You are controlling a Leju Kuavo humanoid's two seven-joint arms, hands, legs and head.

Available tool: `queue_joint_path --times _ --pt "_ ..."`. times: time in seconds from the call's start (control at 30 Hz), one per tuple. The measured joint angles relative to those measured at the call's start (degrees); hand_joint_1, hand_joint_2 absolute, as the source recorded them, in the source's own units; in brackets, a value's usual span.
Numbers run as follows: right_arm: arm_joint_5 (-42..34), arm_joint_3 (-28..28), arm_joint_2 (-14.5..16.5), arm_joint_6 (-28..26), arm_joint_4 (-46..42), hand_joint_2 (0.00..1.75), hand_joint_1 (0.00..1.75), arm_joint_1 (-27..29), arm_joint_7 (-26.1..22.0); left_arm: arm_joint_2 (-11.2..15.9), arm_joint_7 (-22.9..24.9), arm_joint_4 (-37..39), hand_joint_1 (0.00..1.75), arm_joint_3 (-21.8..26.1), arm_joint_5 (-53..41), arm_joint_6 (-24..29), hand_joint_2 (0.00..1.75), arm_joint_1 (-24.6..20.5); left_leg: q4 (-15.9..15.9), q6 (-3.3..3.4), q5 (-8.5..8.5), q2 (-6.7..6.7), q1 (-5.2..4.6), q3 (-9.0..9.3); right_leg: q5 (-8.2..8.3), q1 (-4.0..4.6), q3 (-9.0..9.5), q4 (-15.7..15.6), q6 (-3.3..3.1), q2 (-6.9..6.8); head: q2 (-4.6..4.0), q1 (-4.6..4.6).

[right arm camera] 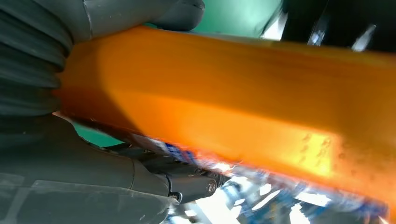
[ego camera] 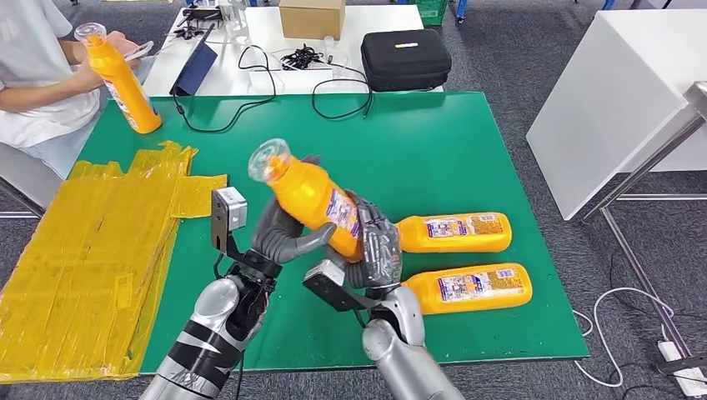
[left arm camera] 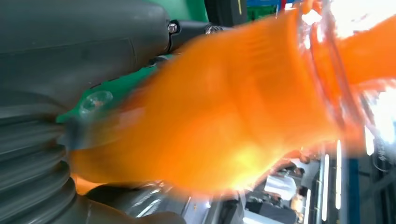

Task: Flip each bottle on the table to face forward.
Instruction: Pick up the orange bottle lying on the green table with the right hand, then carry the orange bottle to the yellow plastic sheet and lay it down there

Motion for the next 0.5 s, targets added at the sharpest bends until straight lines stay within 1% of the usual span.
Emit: queue_joint_path --times 0.1,0.2,0.5 --pt "2.7 2.6 0.8 0.0 2.3 1.75 1.75 -0.5 1.0 0.2 -0.2 0.0 0.00 0.9 -0.3 0.6 1.75 0.2 0.0 0.00 0.00 0.02 0.01 0.00 0.00 0.00 -0.03 0.0 0.00 0.01 0.00 -0.01" --pt "3.8 4.5 1.3 -0.2 4.2 1.75 1.75 -1.3 2.0 0.3 -0.3 0.0 0.00 1.9 -0.3 0.7 1.75 0.8 0.0 0.00 0.00 0.01 0.01 -0.01 -0.01 0.00 -0.04 0.0 -0.01 0.01 0.00 -0.01" --pt "6.9 8.5 1.5 -0.4 6.8 1.75 1.75 -2.8 3.2 0.8 -1.3 0.2 0.00 4.3 1.6 0.6 1.75 1.7 0.0 0.00 0.00 0.02 -0.01 -0.01 -0.01 -0.01 -0.05 0.0 -0.01 0.01 0.00 0.00"
